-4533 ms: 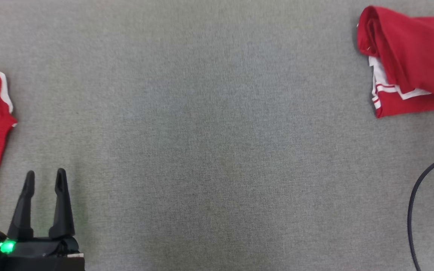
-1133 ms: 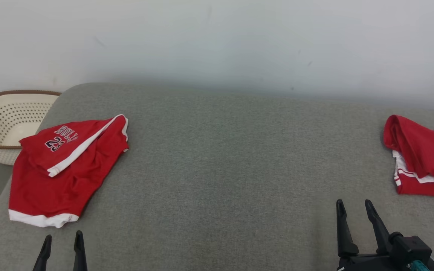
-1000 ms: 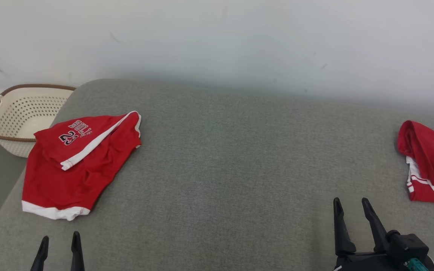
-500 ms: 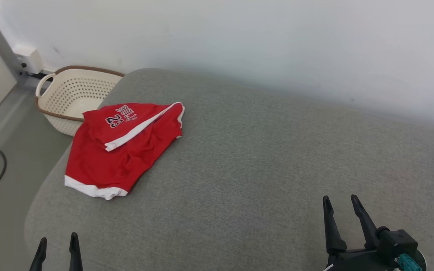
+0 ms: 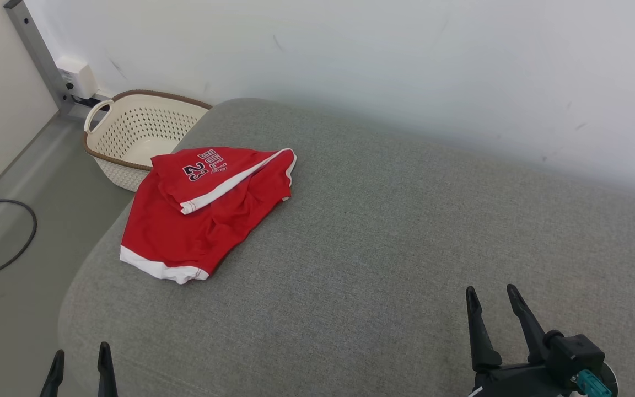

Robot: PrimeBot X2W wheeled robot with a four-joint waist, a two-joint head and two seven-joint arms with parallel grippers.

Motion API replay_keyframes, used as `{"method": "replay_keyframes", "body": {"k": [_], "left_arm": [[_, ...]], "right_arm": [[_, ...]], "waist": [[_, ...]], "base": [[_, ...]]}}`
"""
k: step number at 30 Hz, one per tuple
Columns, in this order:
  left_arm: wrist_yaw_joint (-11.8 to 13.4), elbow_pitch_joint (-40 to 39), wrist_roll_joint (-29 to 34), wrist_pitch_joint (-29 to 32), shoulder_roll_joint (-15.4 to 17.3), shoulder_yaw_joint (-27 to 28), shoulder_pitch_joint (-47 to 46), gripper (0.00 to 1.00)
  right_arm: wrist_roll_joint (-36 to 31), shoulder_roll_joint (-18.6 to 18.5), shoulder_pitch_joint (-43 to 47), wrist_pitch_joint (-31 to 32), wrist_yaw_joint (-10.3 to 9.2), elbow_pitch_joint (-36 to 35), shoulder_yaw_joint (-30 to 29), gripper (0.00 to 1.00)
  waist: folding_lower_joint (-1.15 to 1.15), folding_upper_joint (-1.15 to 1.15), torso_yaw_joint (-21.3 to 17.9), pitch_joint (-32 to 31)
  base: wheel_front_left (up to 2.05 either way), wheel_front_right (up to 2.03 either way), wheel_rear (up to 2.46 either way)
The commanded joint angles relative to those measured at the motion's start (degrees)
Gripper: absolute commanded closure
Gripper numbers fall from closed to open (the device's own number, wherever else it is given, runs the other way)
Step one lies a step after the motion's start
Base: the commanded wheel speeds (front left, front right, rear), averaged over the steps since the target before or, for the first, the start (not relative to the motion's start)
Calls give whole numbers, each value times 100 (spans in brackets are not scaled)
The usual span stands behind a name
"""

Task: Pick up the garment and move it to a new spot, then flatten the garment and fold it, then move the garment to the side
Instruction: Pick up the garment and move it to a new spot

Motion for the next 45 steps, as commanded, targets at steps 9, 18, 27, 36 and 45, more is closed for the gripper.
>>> {"method": "replay_keyframes", "body": {"k": [9,18,27,36,45], "left_arm": [[-85,-1,-227,-23,0,31,-102,0],[-305,-71,-381,-23,294,-58,-907,0],[-427,283,-644,67,966,-326,-2166,0],[-445,826,-1039,369,1714,-606,-3457,0],[-446,1666,-1374,524,2176,-986,-4292,0]], "right_arm": [[45,-45,-48,-26,-1,31,74,0],[-4,-91,-232,-26,-1,31,154,0],[-83,-86,-519,-26,-1,3,218,0],[-245,-33,-926,-26,-1,-105,319,0],[-396,-13,-1231,-26,-1,-218,491,0]], "waist": [[0,0,-40,25],[0,0,-359,282],[0,0,-853,734],[0,0,-1364,1368],[0,0,-1651,1726]], "base": [[0,0,0],[0,0,0],[0,0,0],[0,0,0],[0,0,0]]}}
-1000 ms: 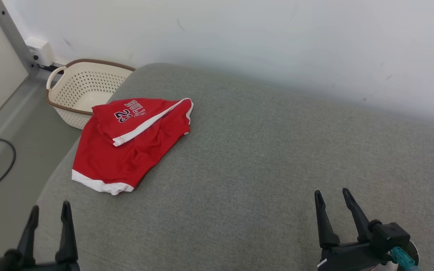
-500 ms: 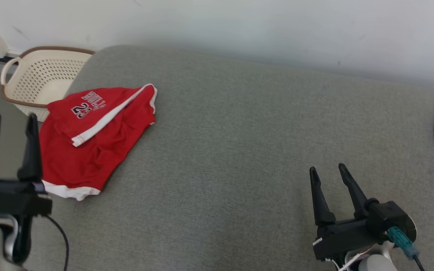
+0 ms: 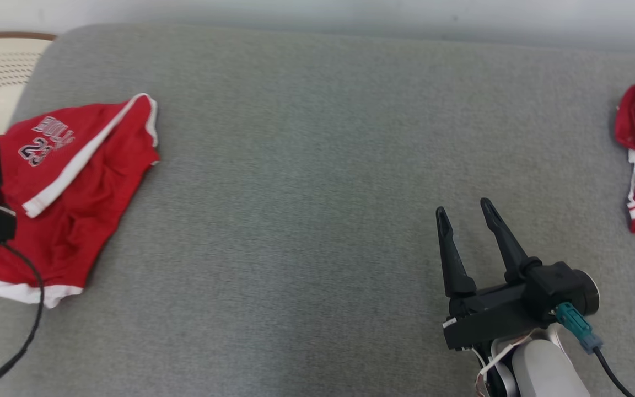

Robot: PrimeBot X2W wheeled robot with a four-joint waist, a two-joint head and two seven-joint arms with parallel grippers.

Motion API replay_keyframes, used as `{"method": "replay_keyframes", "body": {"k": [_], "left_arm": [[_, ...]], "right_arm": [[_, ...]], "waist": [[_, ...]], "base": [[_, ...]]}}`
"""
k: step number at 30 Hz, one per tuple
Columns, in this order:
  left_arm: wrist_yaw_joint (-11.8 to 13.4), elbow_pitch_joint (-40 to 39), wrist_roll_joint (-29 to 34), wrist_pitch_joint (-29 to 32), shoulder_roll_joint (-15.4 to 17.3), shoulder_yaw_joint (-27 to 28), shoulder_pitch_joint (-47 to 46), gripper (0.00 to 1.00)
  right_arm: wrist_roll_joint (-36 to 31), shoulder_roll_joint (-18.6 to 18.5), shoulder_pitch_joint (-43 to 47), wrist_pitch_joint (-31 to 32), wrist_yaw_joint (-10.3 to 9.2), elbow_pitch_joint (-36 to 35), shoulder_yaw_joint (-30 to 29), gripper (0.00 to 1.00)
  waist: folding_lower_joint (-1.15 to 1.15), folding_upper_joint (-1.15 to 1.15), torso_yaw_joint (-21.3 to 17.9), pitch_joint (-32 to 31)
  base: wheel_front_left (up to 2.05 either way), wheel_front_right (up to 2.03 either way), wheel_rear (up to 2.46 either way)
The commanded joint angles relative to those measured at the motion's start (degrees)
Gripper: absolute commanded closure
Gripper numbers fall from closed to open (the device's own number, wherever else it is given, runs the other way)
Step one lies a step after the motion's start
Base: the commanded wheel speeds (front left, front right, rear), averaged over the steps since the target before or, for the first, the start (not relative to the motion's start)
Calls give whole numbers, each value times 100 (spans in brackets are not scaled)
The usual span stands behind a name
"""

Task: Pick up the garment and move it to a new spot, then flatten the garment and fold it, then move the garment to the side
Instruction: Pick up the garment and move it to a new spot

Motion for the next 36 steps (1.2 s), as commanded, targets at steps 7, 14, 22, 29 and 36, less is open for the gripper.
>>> {"method": "replay_keyframes", "body": {"k": [7,14,22,29,36], "left_arm": [[2,958,-295,197,325,-446,-509,0],[2,1848,-667,421,601,-1034,-921,0],[1,2575,-1005,585,842,-1780,-1172,0],[2,2929,-1519,927,976,-2443,-1237,0],[2,3036,-2196,1423,1080,-3066,-1160,0]], "right_arm": [[-134,1,-170,-26,0,-85,112,0],[-169,-17,-247,-25,0,-107,126,0],[-200,4,-281,-25,0,-116,146,0],[-215,13,-309,-25,0,-74,173,0],[-243,-18,-350,-25,0,-68,199,0]], "waist": [[-2,-1,-371,290],[-2,-1,-531,395],[-2,-1,-701,511],[-2,-1,-816,547],[-2,-1,-918,649]], "base": [[0,0,0],[0,0,0],[0,0,0],[0,0,0],[0,0,0]]}}
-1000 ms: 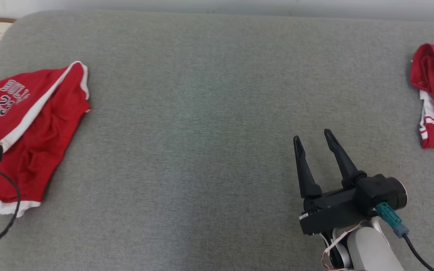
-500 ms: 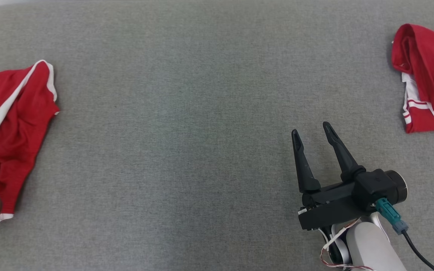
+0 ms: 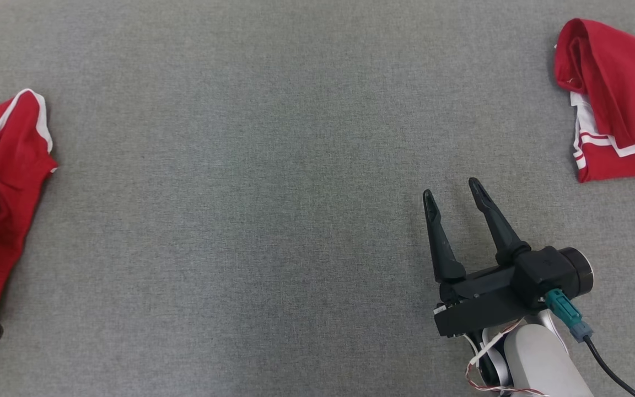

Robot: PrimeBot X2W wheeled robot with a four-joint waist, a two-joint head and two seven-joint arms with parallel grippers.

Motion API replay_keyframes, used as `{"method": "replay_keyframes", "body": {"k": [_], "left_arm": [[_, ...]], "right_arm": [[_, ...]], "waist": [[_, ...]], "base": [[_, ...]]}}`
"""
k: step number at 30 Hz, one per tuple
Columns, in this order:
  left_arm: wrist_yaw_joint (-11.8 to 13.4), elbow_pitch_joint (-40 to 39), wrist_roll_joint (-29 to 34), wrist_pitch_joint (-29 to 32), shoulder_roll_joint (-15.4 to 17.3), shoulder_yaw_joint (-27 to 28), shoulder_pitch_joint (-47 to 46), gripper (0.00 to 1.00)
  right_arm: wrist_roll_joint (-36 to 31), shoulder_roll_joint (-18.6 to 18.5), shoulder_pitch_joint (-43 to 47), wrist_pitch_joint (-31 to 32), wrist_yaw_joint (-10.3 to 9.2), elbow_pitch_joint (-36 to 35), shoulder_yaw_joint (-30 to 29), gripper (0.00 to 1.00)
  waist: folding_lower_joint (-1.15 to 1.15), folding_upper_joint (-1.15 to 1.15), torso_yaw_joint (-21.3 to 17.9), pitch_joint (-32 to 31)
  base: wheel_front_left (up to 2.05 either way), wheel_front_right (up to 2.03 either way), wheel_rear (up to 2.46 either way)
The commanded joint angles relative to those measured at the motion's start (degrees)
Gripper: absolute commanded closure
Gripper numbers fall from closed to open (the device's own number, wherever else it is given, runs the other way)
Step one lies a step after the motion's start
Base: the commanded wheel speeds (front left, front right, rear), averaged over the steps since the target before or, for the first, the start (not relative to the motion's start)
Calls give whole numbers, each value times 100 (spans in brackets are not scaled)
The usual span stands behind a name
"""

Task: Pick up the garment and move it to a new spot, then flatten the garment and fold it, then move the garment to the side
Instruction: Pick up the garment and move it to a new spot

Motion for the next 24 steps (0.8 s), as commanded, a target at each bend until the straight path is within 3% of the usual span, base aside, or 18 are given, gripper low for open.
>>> {"method": "replay_keyframes", "body": {"k": [1,11,12,13,14,24], "left_arm": [[3,42,-195,132,106,-169,55,0],[2,289,-833,850,150,-772,91,0],[2,287,-895,862,156,-818,77,16],[3,276,-916,832,178,-876,55,73],[3,257,-937,791,198,-935,37,100],[2,-9,-1001,-239,285,-1349,-328,100]], "right_arm": [[-23,-15,-71,-25,-1,-1,13,0],[-49,-52,-91,-25,-1,31,5,0],[-51,-53,-90,-25,-1,35,2,0],[-57,-53,-91,-25,-1,40,-1,0],[-59,-53,-95,-26,-1,43,-3,0],[-40,-27,-23,-26,-1,118,-43,0]], "waist": [[0,0,-43,52],[0,0,-132,106],[0,0,-135,107],[0,0,-137,108],[0,0,-137,108],[0,0,-41,-83]], "base": [[0,0,0],[0,0,0],[0,0,0],[0,0,0],[0,0,0],[0,0,0]]}}
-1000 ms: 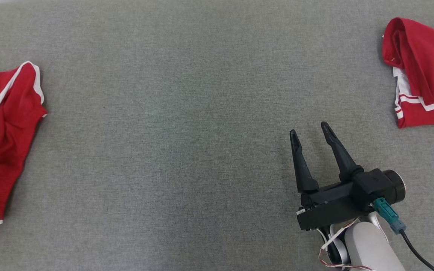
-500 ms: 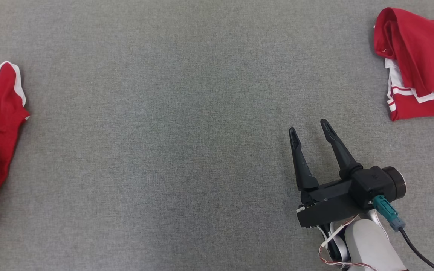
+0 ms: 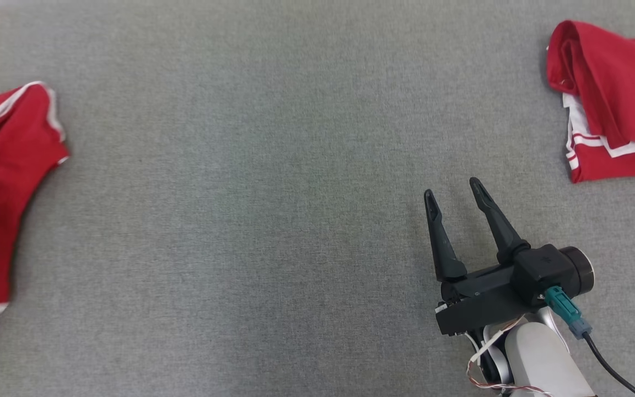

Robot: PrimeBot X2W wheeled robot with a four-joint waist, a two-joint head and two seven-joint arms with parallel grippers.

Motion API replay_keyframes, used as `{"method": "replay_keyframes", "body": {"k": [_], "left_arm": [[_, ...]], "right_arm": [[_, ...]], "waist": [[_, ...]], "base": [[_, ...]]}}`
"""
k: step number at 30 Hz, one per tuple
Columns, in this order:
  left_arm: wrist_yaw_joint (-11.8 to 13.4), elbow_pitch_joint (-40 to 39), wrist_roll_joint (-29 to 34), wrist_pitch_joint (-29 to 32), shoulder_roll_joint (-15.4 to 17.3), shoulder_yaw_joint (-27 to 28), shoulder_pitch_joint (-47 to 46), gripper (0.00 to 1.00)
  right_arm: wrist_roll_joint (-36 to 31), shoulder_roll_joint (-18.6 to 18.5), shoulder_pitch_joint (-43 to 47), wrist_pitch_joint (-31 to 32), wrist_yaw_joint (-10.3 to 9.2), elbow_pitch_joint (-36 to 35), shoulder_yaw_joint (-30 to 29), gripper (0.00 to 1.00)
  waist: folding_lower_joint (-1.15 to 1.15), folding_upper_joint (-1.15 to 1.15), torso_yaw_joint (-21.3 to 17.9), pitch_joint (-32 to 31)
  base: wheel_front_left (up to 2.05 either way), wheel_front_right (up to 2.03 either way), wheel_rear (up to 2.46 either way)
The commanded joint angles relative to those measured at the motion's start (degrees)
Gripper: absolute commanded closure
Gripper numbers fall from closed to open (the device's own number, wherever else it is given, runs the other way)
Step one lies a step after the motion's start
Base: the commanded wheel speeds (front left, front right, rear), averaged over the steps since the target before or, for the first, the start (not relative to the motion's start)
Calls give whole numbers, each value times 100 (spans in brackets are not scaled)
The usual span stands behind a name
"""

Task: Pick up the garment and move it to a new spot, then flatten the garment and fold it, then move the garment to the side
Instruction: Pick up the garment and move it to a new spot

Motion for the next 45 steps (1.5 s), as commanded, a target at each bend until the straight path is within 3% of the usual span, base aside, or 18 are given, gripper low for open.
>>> {"method": "replay_keyframes", "body": {"k": [1,12,32,45], "left_arm": [[1,-58,-48,-142,1,-67,-82,100],[2,-991,-98,-919,29,-700,-413,100],[34,-3151,-106,-857,109,-1295,-642,100],[301,-4134,-156,-672,-336,-1548,-406,100]], "right_arm": [[24,-8,45,-26,-1,11,-5,0],[235,20,243,-25,-1,62,-50,0],[448,92,496,-26,-1,-7,-145,0],[461,120,572,-25,-1,-82,-187,0]], "waist": [[0,0,47,-99],[0,0,59,-693],[0,0,-570,-1075],[0,0,-964,-1068]], "base": [[0,0,0],[0,0,0],[0,0,0],[0,0,0]]}}
